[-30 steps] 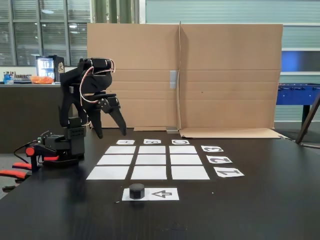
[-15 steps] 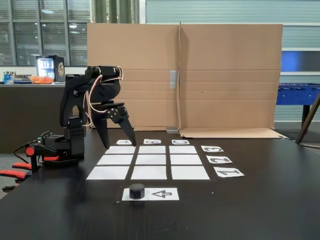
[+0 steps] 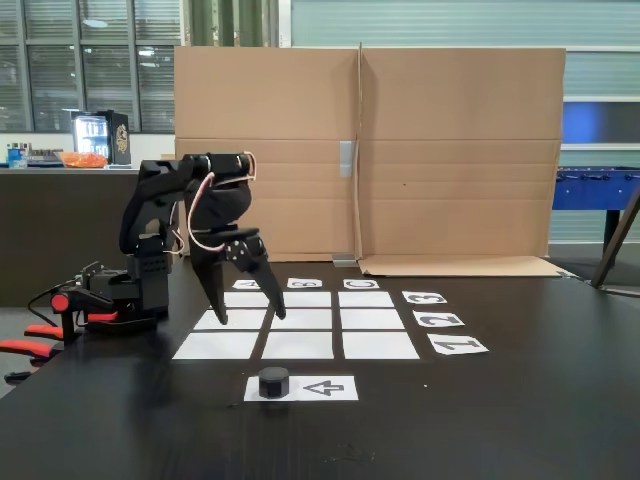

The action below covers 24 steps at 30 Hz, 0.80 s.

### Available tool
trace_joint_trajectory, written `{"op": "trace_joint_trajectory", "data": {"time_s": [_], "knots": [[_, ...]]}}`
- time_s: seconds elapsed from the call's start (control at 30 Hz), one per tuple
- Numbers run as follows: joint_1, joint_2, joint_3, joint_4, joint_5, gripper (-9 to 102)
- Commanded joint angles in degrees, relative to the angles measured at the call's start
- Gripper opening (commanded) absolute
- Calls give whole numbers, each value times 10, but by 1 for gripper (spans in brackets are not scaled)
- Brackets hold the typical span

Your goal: Pick up a new token and place it in the grid on square A2.

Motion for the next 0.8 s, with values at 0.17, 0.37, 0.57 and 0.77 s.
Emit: {"op": "trace_joint_trajectory", "data": {"time_s": [0.17, 0.37, 0.57, 0.77], "knots": [[5, -43, -66, -1, -26, 37], [4, -90, -113, -1, -47, 37], [3, -129, -152, -4, -52, 37], [0, -169, -196, -5, -52, 37]]}}
